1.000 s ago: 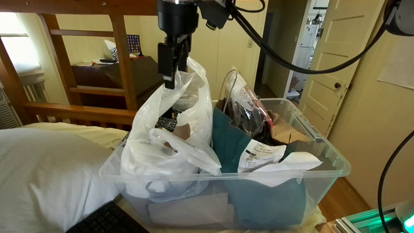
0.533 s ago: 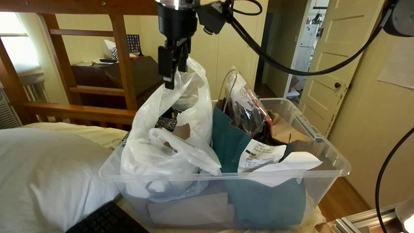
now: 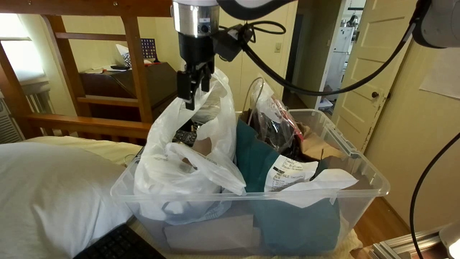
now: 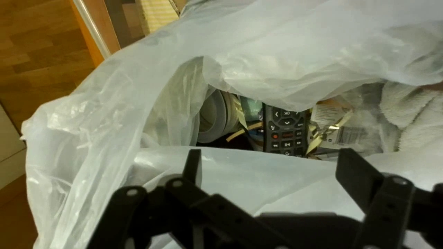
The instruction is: Remove the circular object with tape from the plastic bag
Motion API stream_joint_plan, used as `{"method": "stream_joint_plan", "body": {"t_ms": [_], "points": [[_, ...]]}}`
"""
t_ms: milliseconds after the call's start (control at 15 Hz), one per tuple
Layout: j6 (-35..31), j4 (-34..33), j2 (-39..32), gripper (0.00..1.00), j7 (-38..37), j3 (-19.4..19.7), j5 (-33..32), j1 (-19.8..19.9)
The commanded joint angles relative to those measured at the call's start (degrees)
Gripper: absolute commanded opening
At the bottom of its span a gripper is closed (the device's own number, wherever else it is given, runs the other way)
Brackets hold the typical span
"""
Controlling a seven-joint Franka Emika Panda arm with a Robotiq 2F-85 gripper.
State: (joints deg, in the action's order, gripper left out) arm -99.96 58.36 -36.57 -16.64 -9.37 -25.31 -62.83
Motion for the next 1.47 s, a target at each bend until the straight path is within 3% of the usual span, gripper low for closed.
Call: {"method": "stream_joint_plan", "body": {"t_ms": [0,467,533,800,933,1000,1067,1200,1267,1333,1400], "points": [[-0.4,-1.9,-2.8,1.00,-2.8,0.4,1.3,1.0],[-4.6,-2.4,-6.1,1.00,-1.4,-0.3,1.7,3.7],[-5.7,-2.1,-6.3,0.96,-1.4,-0.6,2.1,4.1],[-8.7,-1.5,-7.1,0.64,-1.0,-1.3,3.4,5.1],[-9.3,-1.0,-7.1,0.56,-0.9,-1.7,4.3,5.5],[-9.6,-0.6,-7.0,0.42,-1.1,-1.8,4.8,5.6],[-9.6,-0.3,-6.9,0.36,-1.3,-1.8,5.1,5.8],[-9.5,0.3,-6.7,0.35,-1.3,-1.8,5.6,5.9],[-9.6,0.7,-6.5,0.40,-1.4,-1.7,5.7,6.0],[-9.6,1.1,-6.3,0.53,-1.5,-1.5,5.6,6.0],[-9.7,1.4,-6.2,0.61,-1.5,-1.3,5.3,6.1]]}}
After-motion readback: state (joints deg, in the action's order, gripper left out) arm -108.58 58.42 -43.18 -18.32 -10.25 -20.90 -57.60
